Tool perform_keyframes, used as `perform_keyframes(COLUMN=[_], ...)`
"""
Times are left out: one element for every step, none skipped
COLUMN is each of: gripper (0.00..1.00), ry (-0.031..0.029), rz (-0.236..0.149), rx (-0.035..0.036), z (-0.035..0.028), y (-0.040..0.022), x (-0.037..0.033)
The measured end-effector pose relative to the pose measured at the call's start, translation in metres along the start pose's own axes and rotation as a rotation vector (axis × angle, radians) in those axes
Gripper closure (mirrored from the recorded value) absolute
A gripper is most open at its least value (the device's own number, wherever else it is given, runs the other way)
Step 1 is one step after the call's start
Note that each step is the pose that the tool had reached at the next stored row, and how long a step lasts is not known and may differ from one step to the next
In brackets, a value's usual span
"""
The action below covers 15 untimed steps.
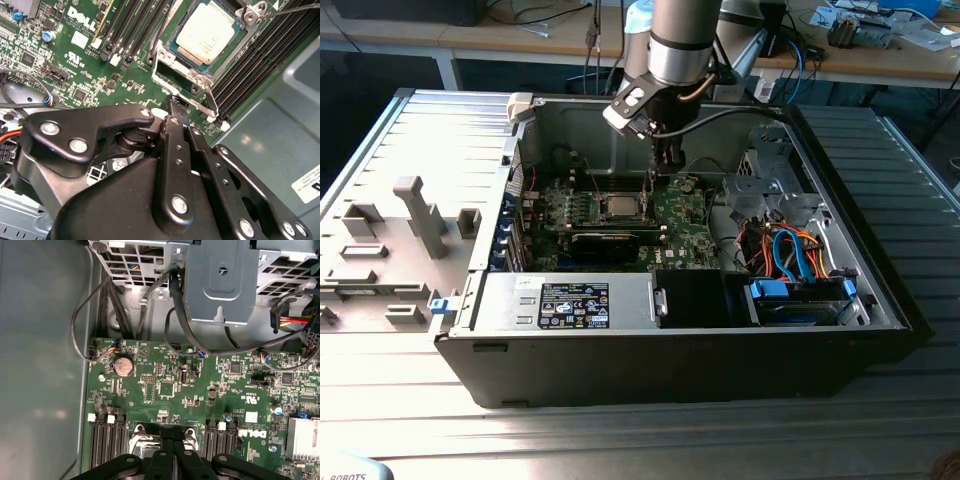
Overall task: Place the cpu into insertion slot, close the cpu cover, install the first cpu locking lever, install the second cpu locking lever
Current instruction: 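Close the cpu cover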
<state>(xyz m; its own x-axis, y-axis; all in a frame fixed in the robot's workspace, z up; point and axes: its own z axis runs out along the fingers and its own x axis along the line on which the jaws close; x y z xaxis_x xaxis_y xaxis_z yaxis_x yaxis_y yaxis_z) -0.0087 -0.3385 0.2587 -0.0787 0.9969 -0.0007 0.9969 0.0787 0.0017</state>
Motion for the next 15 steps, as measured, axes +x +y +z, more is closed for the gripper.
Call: perform_keyframes(gripper=[0.89,0.89,0.89,0.89,0.89,0.89,0.89,0.89,0.89,0.89,0.89,0.89,0.89,0.89,0.89], ry=[-0.0002,0.0,0.0,-0.0001,0.0,-0.0001,-0.0001,-0.0002,-0.0002,-0.0003,-0.0003,-0.0003,-0.0003,-0.0004,-0.0005], rz=[0.0,0.0,0.0,0.0,0.0,0.0,0.0,0.0,0.0,0.0,0.0,0.0,0.0,0.0,0.0], rx=[0.0,-0.0001,-0.0001,-0.0002,-0.0002,-0.0004,-0.0006,-0.0008,-0.0012,-0.0015,-0.002,-0.0025,-0.0032,-0.0038,-0.0045], z=[0.0,0.0,0.0,0.0,0.0,0.0,0.0,0.0,0.0,-0.0001,-0.0001,-0.0001,-0.0001,-0.0001,-0.0002], y=[-0.0017,-0.0034,-0.0069,-0.008,-0.0094,-0.0116,-0.0131,-0.0148,-0.0163,-0.0178,-0.0195,-0.0212,-0.0237,-0.0252,-0.027], x=[0.0001,0.0003,0.0005,0.0006,0.0007,0.0009,0.001,0.0011,0.0013,0.0014,0.0015,0.0017,0.0019,0.002,0.0021])
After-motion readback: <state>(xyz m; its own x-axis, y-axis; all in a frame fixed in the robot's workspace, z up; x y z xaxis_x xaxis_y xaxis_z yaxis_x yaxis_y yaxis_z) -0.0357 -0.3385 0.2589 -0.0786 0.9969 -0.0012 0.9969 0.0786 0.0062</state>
